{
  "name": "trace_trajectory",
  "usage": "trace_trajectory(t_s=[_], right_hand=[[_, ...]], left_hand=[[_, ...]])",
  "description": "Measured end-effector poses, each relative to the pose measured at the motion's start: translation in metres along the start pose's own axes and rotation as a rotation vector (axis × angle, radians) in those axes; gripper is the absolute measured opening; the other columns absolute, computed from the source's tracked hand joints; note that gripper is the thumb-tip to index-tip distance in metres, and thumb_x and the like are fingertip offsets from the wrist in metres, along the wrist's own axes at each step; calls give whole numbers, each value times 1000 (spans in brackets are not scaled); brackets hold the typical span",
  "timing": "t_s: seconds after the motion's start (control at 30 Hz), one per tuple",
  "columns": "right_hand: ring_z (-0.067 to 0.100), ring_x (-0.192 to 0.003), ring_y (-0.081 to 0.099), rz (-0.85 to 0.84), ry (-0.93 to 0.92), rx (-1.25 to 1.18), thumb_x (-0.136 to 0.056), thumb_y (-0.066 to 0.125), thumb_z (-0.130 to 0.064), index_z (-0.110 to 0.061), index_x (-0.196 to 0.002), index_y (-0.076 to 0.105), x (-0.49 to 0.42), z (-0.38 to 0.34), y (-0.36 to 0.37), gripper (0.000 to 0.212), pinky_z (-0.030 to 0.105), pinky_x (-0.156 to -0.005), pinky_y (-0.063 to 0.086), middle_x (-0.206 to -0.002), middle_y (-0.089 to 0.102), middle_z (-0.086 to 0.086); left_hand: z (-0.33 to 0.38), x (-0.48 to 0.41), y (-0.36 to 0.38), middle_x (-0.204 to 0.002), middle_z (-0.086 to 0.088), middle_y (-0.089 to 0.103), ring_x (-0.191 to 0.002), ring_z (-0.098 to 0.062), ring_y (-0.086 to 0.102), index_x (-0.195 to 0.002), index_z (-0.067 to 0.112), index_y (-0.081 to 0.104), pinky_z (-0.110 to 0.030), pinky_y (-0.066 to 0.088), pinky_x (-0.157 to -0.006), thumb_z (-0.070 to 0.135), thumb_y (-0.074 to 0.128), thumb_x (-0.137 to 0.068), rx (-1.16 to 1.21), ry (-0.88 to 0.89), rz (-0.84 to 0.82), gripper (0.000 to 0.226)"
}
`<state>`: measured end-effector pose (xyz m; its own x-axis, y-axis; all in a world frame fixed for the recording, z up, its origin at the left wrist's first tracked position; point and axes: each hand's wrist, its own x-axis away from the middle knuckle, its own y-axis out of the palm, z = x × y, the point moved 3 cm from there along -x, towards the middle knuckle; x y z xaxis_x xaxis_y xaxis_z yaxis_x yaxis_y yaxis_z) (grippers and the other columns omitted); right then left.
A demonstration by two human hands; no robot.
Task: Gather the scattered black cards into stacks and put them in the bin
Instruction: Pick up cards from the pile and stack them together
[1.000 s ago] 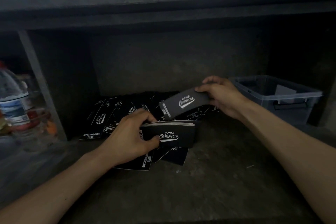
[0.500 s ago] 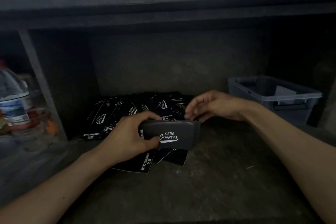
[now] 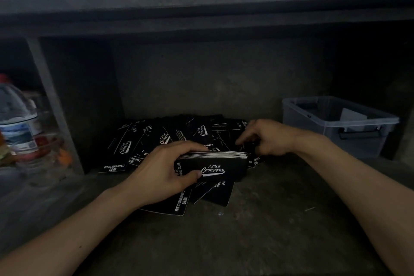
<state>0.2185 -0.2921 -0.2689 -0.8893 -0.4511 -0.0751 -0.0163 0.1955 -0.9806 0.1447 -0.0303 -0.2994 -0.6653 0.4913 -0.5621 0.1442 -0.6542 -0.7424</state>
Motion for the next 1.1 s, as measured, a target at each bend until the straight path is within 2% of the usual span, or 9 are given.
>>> trace_trajectory(t_s=[0.13, 0.3, 0.5, 0.7, 0.77, 0.87, 0.97, 1.03, 1.1], right_hand=[[16, -134, 41, -70, 16, 73, -76, 59, 9, -40, -138, 48, -3, -1, 11, 80, 24, -112, 33, -152, 38, -4], [15, -113, 55, -107, 111, 171, -86, 71, -31, -35, -140, 48, 1, 15, 2, 58, 16, -83, 36, -134, 56, 1], [18, -123, 51, -68, 109, 101, -91, 64, -38, -24, -130, 59, 2, 20, 3, 43, 25, -99, 39, -136, 54, -1], [18, -102, 64, 441, 48, 169, -97, 54, -29, -24, -111, 70, 13, 14, -28, 22, 33, -89, 50, -111, 71, -3], [8, -97, 67, 467, -39, -33, -92, 64, -27, -23, -106, 74, 18, 5, -33, 17, 27, -87, 51, -105, 73, -8], [4, -86, 70, 183, -168, -532, -83, 74, -17, -12, -101, 76, 20, -22, -23, 18, 13, -77, 50, -93, 76, -3], [8, -89, 70, -94, -146, -751, -88, 69, -17, -9, -106, 72, 16, -40, -3, 20, 15, -75, 52, -99, 76, 3], [12, -85, 71, -47, -63, -796, -94, 62, -19, -10, -106, 70, 9, -39, 3, 17, 19, -70, 55, -102, 75, 7], [14, -77, 69, 218, 90, -600, -94, 62, -28, -13, -103, 69, 3, -23, 2, 20, 24, -67, 53, -96, 75, 8]], left_hand=[[0, 0, 0, -98, 19, 68, -91, -3, 68, -103, 36, 63, -25, 53, -78, 29, 81, -79, -23, -11, 23, 30], [0, 0, 1, -100, 18, 67, -92, -6, 68, -105, 38, 59, -16, 50, -79, 26, 83, -78, 23, -34, 32, 38], [-1, 0, 2, -109, 18, 64, -99, -7, 67, -112, 38, 59, -25, 53, -83, 25, 82, -79, 16, -10, 13, 42], [-6, 0, 0, -130, 23, 47, -119, 1, 55, -106, 38, 59, -16, 43, -100, 37, 82, -73, -48, -16, 51, 40], [-7, 0, 0, -143, 25, 38, -129, 6, 47, -107, 40, 58, -17, 37, -106, 37, 84, -73, -50, -38, 45, 43], [-7, 0, 0, -148, 30, 35, -132, 8, 44, -113, 44, 52, -18, 37, -107, 36, 85, -72, -42, -54, 40, 53], [-3, -1, 2, -128, 29, 59, -116, 7, 59, -123, 45, 44, -16, 47, -97, 34, 82, -73, 30, -55, 13, 63], [-2, 0, 3, -107, 27, 69, -95, 1, 70, -125, 46, 44, -21, 51, -86, 37, 78, -76, 22, -44, -16, 60], [-1, 0, 4, -99, 22, 72, -84, -6, 72, -123, 44, 48, -30, 55, -81, 39, 74, -78, -14, -15, -21, 52]])
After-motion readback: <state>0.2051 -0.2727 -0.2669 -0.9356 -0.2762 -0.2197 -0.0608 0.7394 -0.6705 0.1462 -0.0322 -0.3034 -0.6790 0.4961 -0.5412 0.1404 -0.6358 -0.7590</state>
